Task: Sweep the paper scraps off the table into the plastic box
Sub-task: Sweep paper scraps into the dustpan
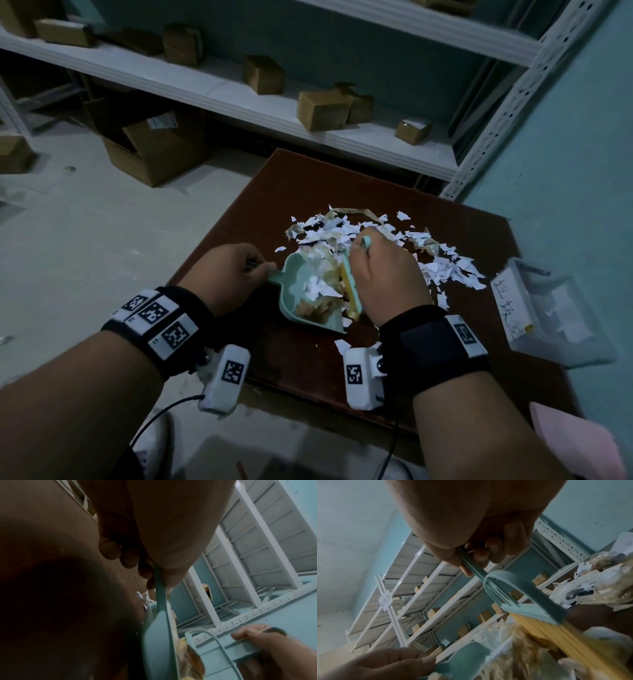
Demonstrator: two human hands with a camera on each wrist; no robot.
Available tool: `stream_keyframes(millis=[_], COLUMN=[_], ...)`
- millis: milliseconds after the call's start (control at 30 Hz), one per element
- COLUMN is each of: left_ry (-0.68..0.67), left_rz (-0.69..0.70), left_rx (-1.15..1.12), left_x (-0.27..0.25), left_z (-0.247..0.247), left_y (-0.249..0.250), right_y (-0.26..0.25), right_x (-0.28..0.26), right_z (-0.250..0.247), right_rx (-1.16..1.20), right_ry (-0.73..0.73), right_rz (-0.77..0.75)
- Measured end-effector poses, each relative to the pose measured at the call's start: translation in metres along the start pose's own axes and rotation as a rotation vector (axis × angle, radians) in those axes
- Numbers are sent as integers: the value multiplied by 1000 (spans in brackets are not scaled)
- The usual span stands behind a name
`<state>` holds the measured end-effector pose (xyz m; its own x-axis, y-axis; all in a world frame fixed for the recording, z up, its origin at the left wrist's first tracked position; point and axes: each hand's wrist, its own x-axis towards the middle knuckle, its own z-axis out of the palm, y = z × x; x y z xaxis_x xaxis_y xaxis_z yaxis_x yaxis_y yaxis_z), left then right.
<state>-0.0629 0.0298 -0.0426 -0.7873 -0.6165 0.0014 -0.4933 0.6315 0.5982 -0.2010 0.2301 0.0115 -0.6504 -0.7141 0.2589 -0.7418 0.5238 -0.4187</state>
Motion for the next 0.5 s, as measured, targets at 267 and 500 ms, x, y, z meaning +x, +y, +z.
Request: stream_keyframes(millis=[267, 500], left_ry=[-21, -32], left_rz=[-8, -28], left_rx=[-129, -133], left_x=[-2, -12], left_z=[2, -6], left_y=[-2, 0], right_y=[-4, 18], right_x=[-7, -24], right_z=[-13, -58], right_rx=[100, -25], right_ry=[126, 311], right_rz=[-50, 125])
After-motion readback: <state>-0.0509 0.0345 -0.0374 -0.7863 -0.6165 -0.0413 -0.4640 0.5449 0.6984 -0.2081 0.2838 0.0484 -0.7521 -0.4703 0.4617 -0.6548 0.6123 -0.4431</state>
